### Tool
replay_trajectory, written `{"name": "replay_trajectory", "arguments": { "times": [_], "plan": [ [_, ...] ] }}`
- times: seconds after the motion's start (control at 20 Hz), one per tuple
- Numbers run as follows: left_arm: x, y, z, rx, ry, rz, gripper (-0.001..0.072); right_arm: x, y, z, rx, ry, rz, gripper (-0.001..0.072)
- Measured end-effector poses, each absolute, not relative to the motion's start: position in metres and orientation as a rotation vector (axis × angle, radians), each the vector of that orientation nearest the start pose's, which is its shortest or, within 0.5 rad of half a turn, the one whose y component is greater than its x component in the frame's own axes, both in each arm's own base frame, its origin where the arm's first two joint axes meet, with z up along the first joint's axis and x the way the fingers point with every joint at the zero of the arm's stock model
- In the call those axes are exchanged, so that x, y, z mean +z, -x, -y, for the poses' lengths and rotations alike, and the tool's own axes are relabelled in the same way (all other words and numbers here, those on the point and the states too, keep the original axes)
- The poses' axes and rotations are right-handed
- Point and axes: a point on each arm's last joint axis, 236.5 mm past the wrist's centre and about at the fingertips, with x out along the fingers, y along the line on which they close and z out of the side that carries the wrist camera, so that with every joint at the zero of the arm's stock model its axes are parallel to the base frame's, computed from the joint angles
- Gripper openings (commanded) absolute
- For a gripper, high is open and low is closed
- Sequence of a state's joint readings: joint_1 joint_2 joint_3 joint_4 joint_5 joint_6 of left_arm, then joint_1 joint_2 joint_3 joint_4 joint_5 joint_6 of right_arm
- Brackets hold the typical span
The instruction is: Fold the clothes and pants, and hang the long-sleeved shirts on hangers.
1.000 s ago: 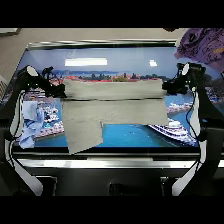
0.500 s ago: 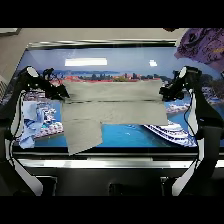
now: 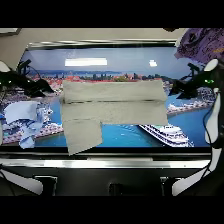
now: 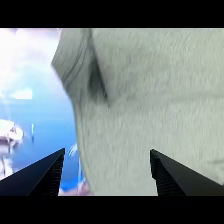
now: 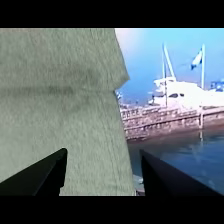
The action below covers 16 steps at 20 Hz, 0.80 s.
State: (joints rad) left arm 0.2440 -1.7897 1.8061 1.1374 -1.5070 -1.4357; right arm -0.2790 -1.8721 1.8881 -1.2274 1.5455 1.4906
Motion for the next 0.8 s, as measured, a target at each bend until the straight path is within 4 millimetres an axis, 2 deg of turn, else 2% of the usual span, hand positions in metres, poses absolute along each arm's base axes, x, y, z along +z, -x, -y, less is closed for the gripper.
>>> {"name": "replay_trajectory", "arguments": {
  "times": [0.15,0.25,0.35,0.55,0.8],
  "plan": [
    [0.002,-0.413,-0.017,-0.221,0.501,-1.425,0.0620,-0.011,-0.432,0.056,0.150,-0.512,-1.475,0.0509],
    [-0.013,-0.373,-0.007,-0.219,0.567,-1.429,0.0620,-0.020,-0.405,0.052,0.163,-0.560,-1.492,0.0509],
    [-0.029,-0.342,0.009,-0.211,0.638,-1.415,0.0620,-0.028,-0.387,0.042,0.184,-0.606,-1.499,0.0509],
    [-0.059,-0.303,0.036,-0.196,0.782,-1.399,0.0620,-0.030,-0.382,0.026,0.223,-0.685,-1.459,0.0509],
    [-0.080,-0.280,0.049,-0.171,0.861,-1.412,0.0620,-0.026,-0.388,0.018,0.243,-0.737,-1.413,0.0509]
  ]
}}
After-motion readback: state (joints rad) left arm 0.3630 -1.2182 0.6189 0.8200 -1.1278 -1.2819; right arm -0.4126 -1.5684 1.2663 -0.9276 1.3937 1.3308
